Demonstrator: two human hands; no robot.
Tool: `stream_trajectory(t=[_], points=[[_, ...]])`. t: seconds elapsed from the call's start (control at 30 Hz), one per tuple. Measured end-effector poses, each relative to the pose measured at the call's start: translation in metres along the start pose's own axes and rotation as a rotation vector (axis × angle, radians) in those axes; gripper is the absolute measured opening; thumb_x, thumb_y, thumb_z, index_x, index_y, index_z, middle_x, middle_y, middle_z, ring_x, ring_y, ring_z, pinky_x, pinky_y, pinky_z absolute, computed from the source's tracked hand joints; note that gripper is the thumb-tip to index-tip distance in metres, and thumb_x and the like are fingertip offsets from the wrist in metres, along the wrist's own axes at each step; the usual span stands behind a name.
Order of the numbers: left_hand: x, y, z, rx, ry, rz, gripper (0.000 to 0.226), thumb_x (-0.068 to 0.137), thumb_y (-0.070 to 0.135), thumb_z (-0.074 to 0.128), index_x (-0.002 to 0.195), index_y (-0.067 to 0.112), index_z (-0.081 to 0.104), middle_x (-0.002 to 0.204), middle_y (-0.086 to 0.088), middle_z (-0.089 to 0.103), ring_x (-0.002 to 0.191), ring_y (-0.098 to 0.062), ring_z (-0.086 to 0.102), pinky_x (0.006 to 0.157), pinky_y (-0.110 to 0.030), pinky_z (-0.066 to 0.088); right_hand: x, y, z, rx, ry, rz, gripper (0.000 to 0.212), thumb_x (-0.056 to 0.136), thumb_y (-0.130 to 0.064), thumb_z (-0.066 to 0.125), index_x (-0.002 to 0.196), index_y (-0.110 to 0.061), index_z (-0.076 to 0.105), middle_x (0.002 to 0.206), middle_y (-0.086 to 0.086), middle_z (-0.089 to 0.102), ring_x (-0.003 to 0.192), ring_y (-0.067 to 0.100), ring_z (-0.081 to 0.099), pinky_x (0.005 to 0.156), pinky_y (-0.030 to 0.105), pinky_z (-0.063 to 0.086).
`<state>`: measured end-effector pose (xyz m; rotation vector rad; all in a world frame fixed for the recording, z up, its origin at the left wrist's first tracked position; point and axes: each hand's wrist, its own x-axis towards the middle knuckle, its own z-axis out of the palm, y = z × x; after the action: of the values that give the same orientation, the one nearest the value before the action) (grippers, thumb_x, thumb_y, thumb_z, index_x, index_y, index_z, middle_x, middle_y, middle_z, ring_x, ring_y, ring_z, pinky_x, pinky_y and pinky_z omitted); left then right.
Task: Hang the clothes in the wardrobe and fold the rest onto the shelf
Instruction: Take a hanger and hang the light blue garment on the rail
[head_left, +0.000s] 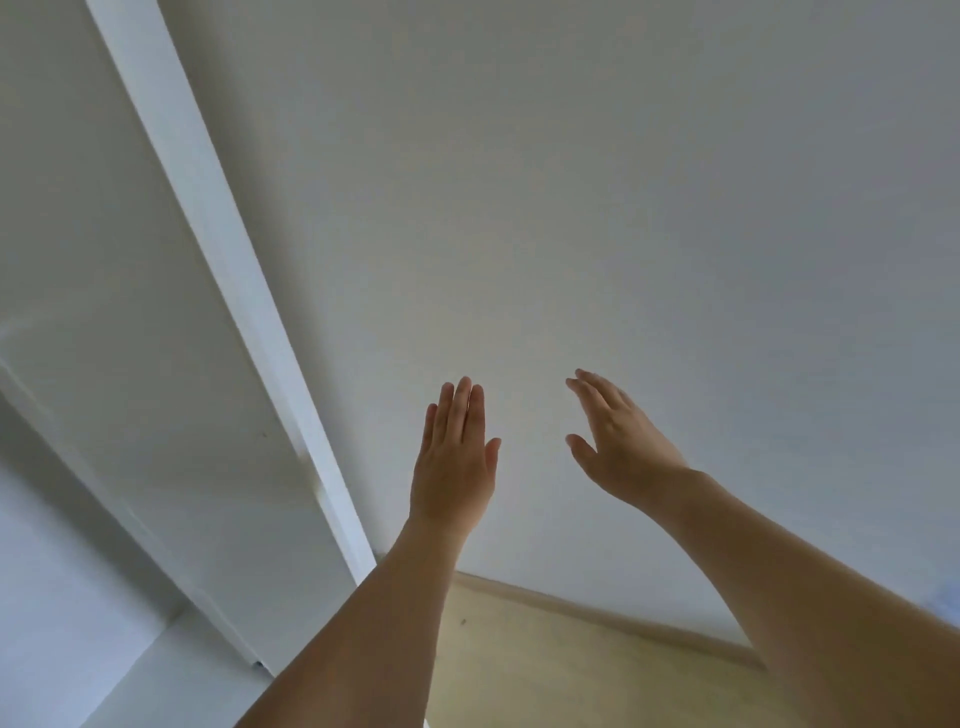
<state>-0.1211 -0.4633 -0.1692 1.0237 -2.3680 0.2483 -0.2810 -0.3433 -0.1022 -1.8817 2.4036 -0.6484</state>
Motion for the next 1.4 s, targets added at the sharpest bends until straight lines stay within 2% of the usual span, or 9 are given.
stream_trajectory(t=[0.13,0.43,0.53,0.87,1.1,1.27,1.4], points=[[-0.006,0.063,0.002,-0.094,-0.044,0.059,0.055,0.098,0.029,0.042,0.145,0.000,0.034,0.154,-0.015,0.030,0.145,-0.029,0.022,0.118,-0.040,0.014,-0.054,0.048,-0.023,-0.007,0.026,0.083,0.061,0.096,-0.024,0.047,0.150,-0.017,0.019,0.158,-0.002,0.014,0.146,0.015,0.011,0.116,0.025,0.011],[-0.076,0.267,0.000,-0.235,-0.158,0.135,0.057,0.103,0.029,0.033,0.152,0.006,0.014,0.161,-0.008,0.009,0.149,-0.021,0.000,0.118,-0.030,-0.007,-0.224,0.187,-0.080,-0.014,0.012,0.216,0.062,0.097,-0.025,0.047,0.151,-0.015,0.018,0.158,0.000,0.015,0.146,0.017,0.012,0.116,0.026,0.010],[-0.099,0.331,-0.001,-0.289,-0.232,0.164,0.058,0.103,0.031,0.031,0.152,0.008,0.011,0.161,-0.005,0.006,0.149,-0.018,-0.002,0.120,-0.030,-0.006,-0.281,0.231,-0.097,0.002,-0.028,0.291,0.062,0.097,-0.024,0.046,0.151,-0.015,0.016,0.159,0.000,0.013,0.146,0.017,0.011,0.116,0.027,0.011],[-0.149,0.475,0.040,-0.372,-0.502,0.274,0.056,0.104,0.030,0.030,0.152,0.007,0.012,0.161,-0.004,0.008,0.148,-0.016,0.001,0.119,-0.029,-0.003,-0.407,0.342,-0.105,0.076,-0.106,0.533,0.061,0.092,-0.014,0.048,0.148,-0.012,0.023,0.156,0.001,0.020,0.142,0.022,0.020,0.113,0.030,0.021],[-0.190,0.605,0.039,-0.399,-0.584,0.352,0.053,0.103,0.027,0.036,0.150,0.006,0.022,0.159,-0.007,0.017,0.147,-0.020,0.011,0.120,-0.032,0.006,-0.507,0.426,-0.135,0.105,-0.071,0.619,0.053,0.091,-0.013,0.050,0.141,-0.010,0.033,0.148,0.004,0.032,0.135,0.025,0.032,0.107,0.032,0.030],[-0.237,0.703,0.046,-0.417,-0.623,0.316,0.050,0.101,0.026,0.043,0.144,0.002,0.035,0.154,-0.013,0.029,0.143,-0.026,0.023,0.118,-0.036,0.015,-0.600,0.504,-0.165,0.133,-0.113,0.681,0.060,0.094,-0.016,0.048,0.148,-0.012,0.024,0.154,0.000,0.023,0.139,0.023,0.029,0.109,0.031,0.028],[-0.284,0.765,0.048,-0.405,-0.725,0.305,0.051,0.100,0.028,0.045,0.144,0.003,0.037,0.154,-0.012,0.029,0.143,-0.026,0.024,0.117,-0.033,0.016,-0.672,0.560,-0.191,0.139,-0.183,0.763,0.059,0.092,-0.015,0.049,0.146,-0.010,0.026,0.152,0.003,0.026,0.136,0.024,0.032,0.104,0.030,0.031]])
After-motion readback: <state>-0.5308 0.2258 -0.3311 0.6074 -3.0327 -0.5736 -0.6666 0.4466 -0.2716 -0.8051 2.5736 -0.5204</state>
